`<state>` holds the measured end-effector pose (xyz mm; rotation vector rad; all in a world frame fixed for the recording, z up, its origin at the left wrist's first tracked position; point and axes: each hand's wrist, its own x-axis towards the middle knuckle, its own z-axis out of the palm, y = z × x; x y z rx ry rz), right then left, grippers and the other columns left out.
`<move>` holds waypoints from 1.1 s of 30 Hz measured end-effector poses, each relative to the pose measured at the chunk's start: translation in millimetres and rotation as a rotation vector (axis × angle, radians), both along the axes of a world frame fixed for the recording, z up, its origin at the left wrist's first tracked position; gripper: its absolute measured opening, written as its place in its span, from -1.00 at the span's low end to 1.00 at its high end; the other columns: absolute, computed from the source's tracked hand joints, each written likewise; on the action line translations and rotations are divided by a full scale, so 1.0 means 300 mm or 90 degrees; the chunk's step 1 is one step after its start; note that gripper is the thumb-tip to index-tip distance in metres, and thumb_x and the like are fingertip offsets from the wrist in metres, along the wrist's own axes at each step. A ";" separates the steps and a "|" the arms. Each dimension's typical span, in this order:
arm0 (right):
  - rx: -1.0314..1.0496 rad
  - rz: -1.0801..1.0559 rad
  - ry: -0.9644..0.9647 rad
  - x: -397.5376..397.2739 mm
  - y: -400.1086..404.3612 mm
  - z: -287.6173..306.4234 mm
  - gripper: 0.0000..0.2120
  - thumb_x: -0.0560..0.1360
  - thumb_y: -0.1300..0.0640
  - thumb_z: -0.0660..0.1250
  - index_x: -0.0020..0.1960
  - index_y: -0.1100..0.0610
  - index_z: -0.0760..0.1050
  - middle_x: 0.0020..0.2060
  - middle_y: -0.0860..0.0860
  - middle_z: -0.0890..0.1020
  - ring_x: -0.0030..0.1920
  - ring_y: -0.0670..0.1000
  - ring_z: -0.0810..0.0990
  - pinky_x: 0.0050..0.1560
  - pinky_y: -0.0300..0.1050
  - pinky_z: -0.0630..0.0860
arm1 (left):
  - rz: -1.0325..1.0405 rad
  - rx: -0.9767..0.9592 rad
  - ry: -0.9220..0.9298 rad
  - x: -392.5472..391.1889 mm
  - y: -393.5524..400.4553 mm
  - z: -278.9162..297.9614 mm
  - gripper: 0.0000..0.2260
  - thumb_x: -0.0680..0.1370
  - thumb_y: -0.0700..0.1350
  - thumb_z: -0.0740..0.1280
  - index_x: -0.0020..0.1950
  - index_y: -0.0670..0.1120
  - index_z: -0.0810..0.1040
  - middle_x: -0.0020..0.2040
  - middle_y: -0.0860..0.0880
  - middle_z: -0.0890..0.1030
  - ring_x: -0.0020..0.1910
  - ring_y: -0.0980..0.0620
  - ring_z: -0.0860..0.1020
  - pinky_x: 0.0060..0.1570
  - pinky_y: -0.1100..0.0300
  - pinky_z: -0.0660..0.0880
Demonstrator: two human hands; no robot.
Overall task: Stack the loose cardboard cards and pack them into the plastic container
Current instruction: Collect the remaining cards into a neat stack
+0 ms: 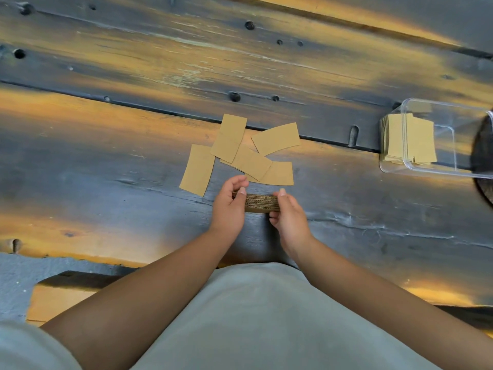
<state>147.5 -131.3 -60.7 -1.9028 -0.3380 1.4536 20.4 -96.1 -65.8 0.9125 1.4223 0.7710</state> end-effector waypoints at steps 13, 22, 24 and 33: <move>0.049 0.290 -0.248 0.011 -0.015 0.007 -0.43 0.38 0.05 0.51 0.21 0.06 0.23 0.15 0.01 0.38 -0.18 -0.17 0.52 -0.17 -0.37 0.44 | -0.106 0.020 0.094 -0.011 0.003 -0.016 -0.81 0.65 -0.16 0.11 0.05 0.01 0.50 0.00 0.08 0.56 -0.05 0.34 0.48 -0.10 0.56 0.30; 0.068 0.430 -0.430 0.046 0.015 0.000 -0.65 0.35 -0.04 0.52 -0.08 0.02 0.38 -0.14 -0.03 0.51 -0.08 0.03 0.50 -0.22 -0.15 0.28 | -0.488 0.222 0.268 -0.107 0.034 -0.018 -0.65 0.53 -0.05 0.39 0.26 -0.12 0.43 0.15 -0.02 0.44 0.13 0.05 0.41 0.11 0.27 0.32; 0.073 0.461 -0.454 0.056 0.017 0.011 -0.63 0.35 -0.08 0.50 -0.06 0.03 0.37 -0.15 -0.01 0.53 -0.10 0.05 0.51 -0.23 -0.10 0.34 | -0.508 0.265 0.303 -0.115 0.040 -0.011 -0.73 0.56 -0.11 0.34 0.23 -0.14 0.46 0.14 -0.07 0.47 0.10 -0.01 0.45 0.07 0.24 0.33; 0.130 0.805 -0.703 0.186 -0.103 0.053 -0.63 0.48 -0.19 0.30 0.11 0.06 0.43 0.04 0.03 0.54 -0.19 0.20 0.63 -0.36 -0.04 0.41 | -0.619 0.323 0.297 -0.051 -0.030 0.001 -0.73 0.56 -0.11 0.33 0.23 -0.12 0.47 0.14 -0.06 0.48 0.12 -0.03 0.43 0.14 0.12 0.36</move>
